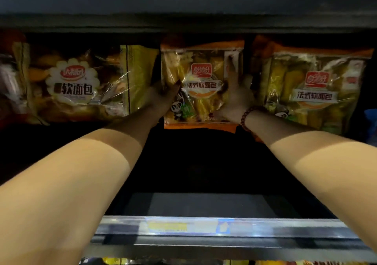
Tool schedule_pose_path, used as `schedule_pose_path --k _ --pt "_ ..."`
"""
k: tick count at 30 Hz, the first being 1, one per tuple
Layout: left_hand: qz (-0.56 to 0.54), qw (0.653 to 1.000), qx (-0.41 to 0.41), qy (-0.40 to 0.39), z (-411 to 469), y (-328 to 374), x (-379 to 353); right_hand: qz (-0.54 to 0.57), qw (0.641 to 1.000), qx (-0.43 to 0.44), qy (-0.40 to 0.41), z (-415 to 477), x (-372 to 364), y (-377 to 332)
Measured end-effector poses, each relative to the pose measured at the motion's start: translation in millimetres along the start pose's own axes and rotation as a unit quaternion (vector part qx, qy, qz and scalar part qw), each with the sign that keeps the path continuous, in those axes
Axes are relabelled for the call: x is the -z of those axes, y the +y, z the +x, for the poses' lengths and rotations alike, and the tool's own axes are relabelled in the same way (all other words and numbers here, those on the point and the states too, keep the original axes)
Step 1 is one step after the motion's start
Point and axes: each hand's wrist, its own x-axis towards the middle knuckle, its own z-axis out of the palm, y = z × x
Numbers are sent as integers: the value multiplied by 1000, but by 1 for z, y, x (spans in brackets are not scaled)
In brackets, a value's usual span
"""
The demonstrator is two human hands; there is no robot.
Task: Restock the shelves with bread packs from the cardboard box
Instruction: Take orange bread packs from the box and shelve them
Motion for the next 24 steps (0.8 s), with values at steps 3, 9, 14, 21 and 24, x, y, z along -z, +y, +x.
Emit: schedule_pose_path --k 3,9,14,21,24 --pt "16 999 -29 11 1 -15 -6 -24 999 6 24 2 -5 4" --pt "157 976 -149 -2 -5 -24 -6 -144 985 44 87 -9 -18 10" --pt "426 829 -362 11 -14 -32 3 -246 954 145 94 -15 -22 11" --pt "518 772 -364 -64 -16 -31 0 -262 952 147 56 -11 -32 18" --pt "519 777 -349 -71 -20 -26 -2 -255 957 133 43 -12 -31 16"
